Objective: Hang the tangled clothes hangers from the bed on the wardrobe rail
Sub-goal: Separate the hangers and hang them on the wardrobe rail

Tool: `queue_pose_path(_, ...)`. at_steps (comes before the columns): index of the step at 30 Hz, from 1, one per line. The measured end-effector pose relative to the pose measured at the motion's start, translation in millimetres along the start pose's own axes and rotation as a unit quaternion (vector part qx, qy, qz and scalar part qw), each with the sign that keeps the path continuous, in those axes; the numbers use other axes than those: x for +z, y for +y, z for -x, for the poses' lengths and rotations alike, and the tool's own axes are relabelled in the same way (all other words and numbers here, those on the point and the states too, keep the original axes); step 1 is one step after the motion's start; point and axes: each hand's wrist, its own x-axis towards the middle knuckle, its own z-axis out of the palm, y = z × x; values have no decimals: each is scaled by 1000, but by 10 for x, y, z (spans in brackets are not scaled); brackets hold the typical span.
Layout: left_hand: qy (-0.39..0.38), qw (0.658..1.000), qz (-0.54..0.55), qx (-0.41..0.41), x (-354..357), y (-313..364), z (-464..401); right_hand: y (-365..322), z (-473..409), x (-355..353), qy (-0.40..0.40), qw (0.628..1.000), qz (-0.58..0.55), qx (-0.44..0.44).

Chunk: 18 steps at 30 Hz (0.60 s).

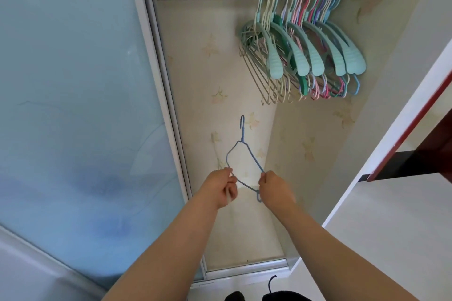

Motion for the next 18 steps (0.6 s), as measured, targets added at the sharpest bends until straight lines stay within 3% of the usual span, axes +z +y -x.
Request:
queue_pose_path(4,18,995,-82,48,-191,194,45,179,-52,-98,35,995,91,-3)
queue_pose_path(9,-35,992,-18,120,-110,492,154,-144,-115,-194,119,982,121,-80)
queue_pose_path(12,-60,984,0,165,31,739,234,-475,-125,-368,174,971,94,-136)
queue_pose_path(18,-63,939,-87,326,430,1244,495,-1053,-174,-920,277,938,16,-209)
